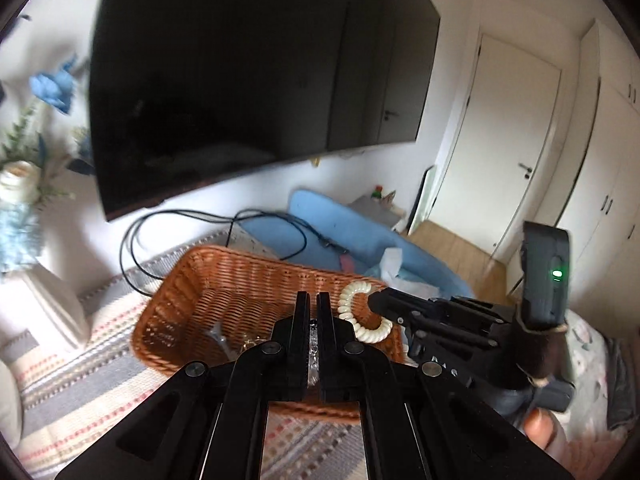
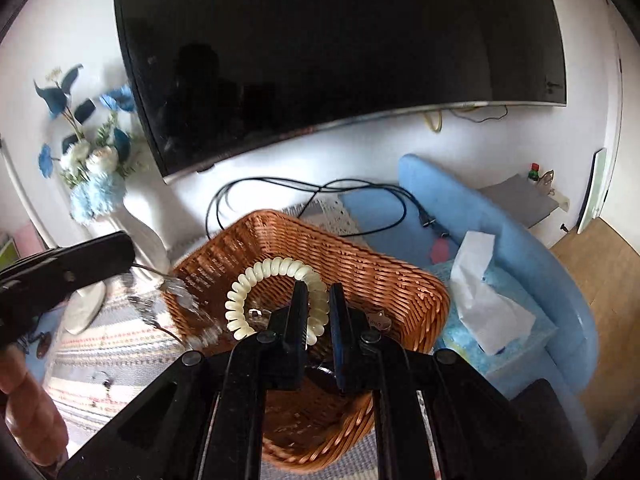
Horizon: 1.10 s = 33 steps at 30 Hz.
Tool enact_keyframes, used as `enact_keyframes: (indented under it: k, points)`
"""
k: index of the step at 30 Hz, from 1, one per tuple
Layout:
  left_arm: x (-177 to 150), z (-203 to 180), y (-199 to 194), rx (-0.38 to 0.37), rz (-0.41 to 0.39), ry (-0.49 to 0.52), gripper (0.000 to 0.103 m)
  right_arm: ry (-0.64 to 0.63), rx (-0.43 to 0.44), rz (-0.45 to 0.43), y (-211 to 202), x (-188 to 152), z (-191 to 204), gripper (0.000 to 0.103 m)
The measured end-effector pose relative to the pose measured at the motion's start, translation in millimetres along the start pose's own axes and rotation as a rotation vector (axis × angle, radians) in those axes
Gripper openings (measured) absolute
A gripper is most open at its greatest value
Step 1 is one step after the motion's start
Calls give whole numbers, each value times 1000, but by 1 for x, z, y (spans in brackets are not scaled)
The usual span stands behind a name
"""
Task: Organize jewelry
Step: 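Carry the hair tie and crystal earring into the wicker basket and open both tools, then grasp the red string bracelet with the right tool while the left tool grasps a beaded earring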
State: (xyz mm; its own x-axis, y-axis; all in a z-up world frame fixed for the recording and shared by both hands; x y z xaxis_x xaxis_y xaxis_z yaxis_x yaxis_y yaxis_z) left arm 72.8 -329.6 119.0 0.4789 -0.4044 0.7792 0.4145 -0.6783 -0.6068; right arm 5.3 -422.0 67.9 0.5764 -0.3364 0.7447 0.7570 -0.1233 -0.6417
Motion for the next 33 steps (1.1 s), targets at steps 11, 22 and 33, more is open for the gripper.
enact_keyframes:
  k: [11,22,33]
  points:
    - [-28,80,70,56,109,-201,3,3,65,177,79,-20,10,12]
    - [-42,113,68,111,146,-258,31,34,54,177,83,-22,4,14]
    - [-43,120,-68,215,-24,-241,50,91,51,82,16,-9,3,29]
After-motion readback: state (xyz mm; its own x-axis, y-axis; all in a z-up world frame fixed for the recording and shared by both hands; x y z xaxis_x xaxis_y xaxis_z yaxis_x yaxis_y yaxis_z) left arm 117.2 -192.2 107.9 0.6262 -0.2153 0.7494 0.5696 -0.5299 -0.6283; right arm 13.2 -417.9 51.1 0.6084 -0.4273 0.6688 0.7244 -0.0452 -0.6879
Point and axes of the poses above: each gripper's, at about its wrist camera, not at the fingertips, and y roughly the way its jaws point, z to its left, x to its top, the point moved 7 cm from there along y, roughly the way its jaws point, and after that the axes turned 3 degrees about z, right-handed, at the moved point
